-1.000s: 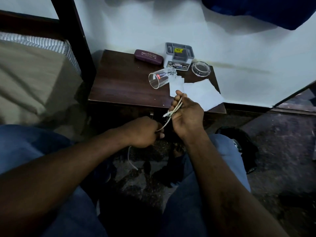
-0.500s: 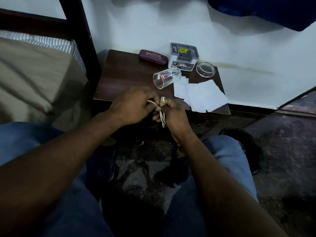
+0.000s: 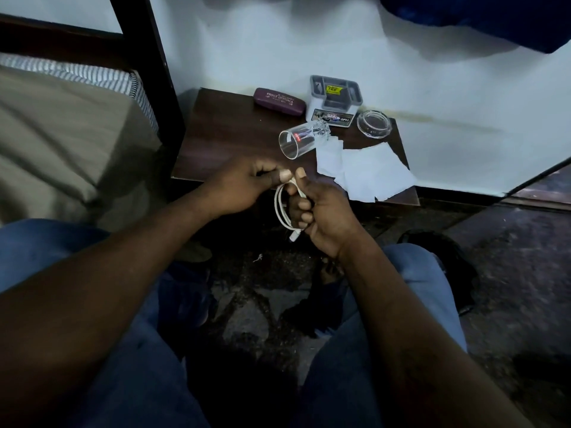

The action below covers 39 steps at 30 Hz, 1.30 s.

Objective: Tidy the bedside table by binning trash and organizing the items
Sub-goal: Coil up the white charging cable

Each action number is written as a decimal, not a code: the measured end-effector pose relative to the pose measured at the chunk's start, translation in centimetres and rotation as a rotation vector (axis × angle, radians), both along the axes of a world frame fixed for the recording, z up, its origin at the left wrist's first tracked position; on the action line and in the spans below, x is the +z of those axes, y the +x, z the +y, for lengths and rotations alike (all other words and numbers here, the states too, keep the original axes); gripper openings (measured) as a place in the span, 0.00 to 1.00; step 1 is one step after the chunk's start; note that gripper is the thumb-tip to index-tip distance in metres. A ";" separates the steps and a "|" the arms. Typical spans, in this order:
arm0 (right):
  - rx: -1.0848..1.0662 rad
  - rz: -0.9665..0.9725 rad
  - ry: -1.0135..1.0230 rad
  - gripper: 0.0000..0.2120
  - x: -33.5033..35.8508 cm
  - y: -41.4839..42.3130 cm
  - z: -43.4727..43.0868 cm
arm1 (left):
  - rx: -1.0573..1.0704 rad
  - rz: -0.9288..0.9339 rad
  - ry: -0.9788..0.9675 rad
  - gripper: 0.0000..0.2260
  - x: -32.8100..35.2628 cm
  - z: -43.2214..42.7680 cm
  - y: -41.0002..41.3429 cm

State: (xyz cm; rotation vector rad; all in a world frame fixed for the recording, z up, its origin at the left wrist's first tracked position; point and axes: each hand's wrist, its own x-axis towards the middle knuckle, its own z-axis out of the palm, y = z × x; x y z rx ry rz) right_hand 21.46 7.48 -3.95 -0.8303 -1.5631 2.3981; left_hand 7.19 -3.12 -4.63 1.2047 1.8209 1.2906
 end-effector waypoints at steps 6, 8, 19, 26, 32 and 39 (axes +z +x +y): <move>-0.096 0.213 -0.367 0.19 0.8 0.5 0.8 | 0.103 -0.394 -0.045 0.15 -1.3 0.7 2.5; -0.140 0.271 -0.433 0.19 0.6 0.6 1.2 | 0.127 -0.421 -0.100 0.16 -1.5 0.9 3.4; -0.337 0.393 -0.536 0.21 0.5 0.5 1.8 | 0.194 -0.743 -0.162 0.13 -0.6 1.2 5.3; -0.432 0.259 -0.345 0.20 0.0 -0.2 0.6 | 0.382 -0.468 -0.132 0.16 -1.4 1.5 5.2; -0.507 0.113 -0.173 0.19 -0.3 -0.7 0.1 | 0.422 -0.442 -0.056 0.13 -0.6 1.4 4.8; -0.456 0.009 -0.126 0.18 0.2 -0.6 0.0 | 0.442 -0.816 -0.060 0.12 0.9 1.3 4.2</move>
